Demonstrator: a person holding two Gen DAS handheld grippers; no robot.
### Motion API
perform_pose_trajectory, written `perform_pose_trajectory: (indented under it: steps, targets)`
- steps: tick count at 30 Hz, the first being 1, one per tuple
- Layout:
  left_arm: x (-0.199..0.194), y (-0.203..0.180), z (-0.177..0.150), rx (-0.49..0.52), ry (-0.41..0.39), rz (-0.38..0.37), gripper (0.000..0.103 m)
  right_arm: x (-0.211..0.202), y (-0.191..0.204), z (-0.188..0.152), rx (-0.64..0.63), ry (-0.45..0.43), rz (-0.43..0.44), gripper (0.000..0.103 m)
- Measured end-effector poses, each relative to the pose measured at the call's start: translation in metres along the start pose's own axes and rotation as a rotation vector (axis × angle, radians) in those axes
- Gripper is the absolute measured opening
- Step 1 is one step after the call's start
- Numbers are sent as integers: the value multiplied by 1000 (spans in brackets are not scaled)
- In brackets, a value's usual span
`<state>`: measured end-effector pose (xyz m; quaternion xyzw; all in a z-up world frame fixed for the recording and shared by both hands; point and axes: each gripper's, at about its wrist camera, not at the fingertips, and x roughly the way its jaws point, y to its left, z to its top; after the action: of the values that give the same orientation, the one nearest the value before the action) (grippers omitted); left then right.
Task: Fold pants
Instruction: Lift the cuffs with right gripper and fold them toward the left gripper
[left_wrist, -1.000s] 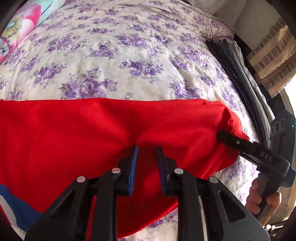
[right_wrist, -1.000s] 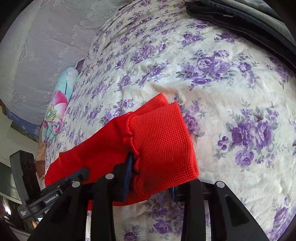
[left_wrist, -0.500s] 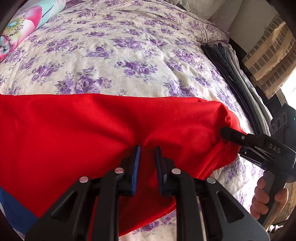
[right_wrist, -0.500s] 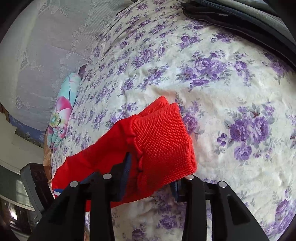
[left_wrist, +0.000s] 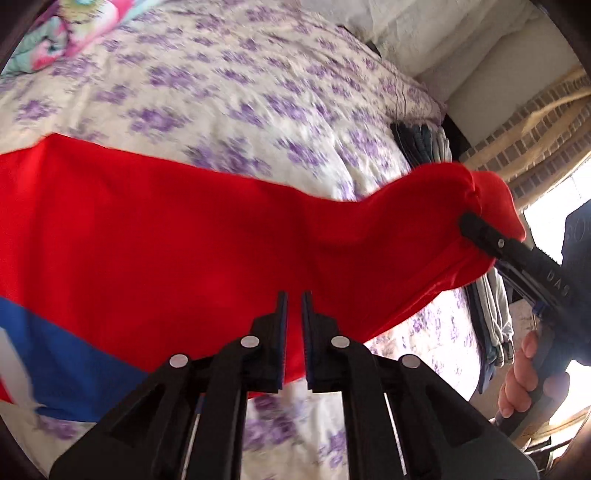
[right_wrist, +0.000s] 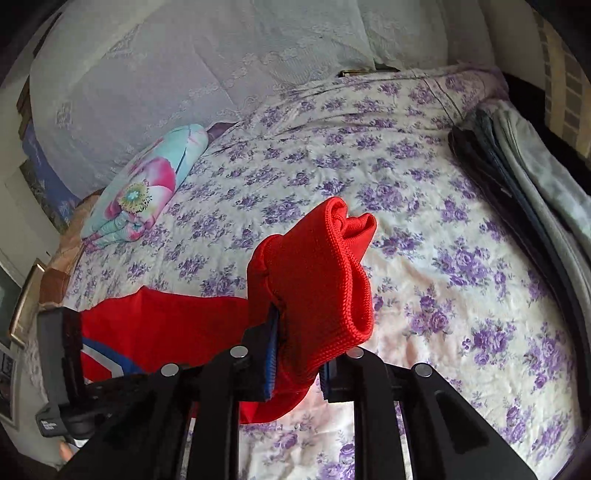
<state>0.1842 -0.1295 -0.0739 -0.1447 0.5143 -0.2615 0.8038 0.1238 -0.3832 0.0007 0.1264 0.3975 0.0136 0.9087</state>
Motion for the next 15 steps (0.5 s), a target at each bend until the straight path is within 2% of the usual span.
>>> perform_pose_trajectory:
  steps: [3,8,13,15]
  targets:
    - [-57,47,10,-67,-95,68,7,4,49,-2,-136,6,-67,18]
    - [-123,120,6,-151,-182,222,7,38,134,-16,-347,94,-55,18]
    - [-143,157,-8,-179,-180,223,7,86,201,-44,-539,232,-69,18]
    - [-138,160,-11,-175,-165,216,7,105,217,-57,-580,289,-90,26]
